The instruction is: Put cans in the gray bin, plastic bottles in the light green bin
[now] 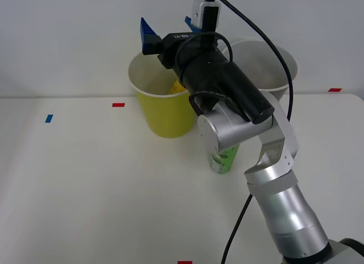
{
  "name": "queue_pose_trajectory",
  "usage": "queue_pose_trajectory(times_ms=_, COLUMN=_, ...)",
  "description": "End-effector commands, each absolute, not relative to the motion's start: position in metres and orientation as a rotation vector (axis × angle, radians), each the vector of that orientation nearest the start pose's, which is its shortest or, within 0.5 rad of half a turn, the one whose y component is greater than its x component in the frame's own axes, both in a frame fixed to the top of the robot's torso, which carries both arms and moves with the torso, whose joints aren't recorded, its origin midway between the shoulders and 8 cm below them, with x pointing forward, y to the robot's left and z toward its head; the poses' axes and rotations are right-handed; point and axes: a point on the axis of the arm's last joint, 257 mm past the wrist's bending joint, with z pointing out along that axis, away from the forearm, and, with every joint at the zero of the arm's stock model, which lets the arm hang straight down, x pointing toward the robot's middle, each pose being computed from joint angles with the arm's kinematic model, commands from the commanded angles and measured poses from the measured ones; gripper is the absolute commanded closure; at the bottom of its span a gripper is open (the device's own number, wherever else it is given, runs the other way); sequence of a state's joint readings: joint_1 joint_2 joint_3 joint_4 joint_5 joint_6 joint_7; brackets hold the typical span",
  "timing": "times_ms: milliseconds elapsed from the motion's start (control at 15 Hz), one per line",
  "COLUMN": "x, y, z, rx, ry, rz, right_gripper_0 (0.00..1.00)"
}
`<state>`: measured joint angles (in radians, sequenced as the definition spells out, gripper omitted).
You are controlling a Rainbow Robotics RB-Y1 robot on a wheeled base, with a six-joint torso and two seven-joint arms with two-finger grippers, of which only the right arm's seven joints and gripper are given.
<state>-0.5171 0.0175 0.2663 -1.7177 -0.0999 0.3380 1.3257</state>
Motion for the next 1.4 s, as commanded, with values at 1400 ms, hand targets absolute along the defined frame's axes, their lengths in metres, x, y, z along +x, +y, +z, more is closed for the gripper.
queue_pose_trajectory(times_ms=1400, x=0.438, y=-0.055, z=0.039, rx=-0.125, ry=1.17, rz=0.703, right_gripper_0=0.0)
